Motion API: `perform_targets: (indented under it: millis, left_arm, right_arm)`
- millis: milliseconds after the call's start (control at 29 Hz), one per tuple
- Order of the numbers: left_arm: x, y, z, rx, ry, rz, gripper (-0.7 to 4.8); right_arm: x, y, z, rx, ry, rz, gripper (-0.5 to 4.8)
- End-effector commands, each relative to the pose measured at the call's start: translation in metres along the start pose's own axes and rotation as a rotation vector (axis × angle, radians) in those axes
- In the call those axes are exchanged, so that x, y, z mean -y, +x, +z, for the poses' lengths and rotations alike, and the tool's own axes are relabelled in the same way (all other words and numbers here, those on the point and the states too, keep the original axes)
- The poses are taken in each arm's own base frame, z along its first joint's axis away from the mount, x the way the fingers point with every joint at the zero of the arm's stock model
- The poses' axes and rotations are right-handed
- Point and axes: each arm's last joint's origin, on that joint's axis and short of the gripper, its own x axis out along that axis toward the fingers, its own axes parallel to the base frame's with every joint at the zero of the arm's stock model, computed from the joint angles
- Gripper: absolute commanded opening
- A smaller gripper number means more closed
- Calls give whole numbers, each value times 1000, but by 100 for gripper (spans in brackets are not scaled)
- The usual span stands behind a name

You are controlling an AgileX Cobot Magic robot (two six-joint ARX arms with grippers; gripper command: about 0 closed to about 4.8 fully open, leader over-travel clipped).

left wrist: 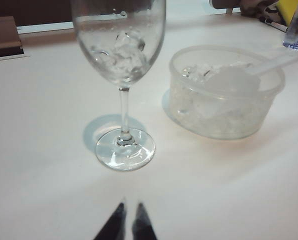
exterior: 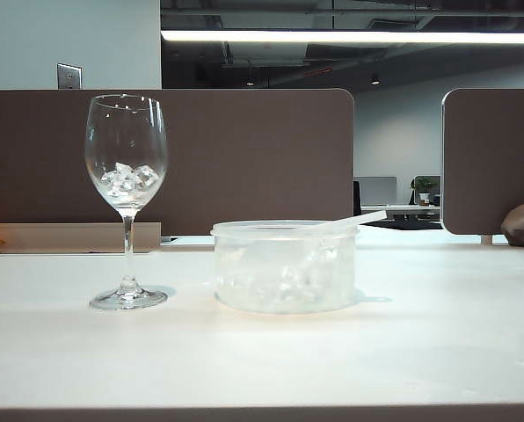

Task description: Pick up an ice shovel filled with ice cubes and pour the ice from the shovel into the glass.

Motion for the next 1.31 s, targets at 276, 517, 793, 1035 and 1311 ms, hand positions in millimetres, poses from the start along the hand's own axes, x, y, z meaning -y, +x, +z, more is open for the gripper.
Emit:
perform_targets:
  millis: [276,517,793,1035,1311]
  left_arm:
    - [0,0,0,-3,2,0,29]
    - [0,0,0,-3,2,0,29]
    - [0,0,0,-3,2,0,29]
    - [0,0,0,-3,2,0,29]
    - [0,0,0,-3,2,0,29]
  right_arm:
    - [4,-10,6,130,70,-39,-5]
    - [9,-17,12,219,71,-101,-5]
    - [5,-16,11,211,62,-53,-5]
    - [4,-16,11,209,62,-48,-5]
    - [4,-16,11,208,62,-48,-5]
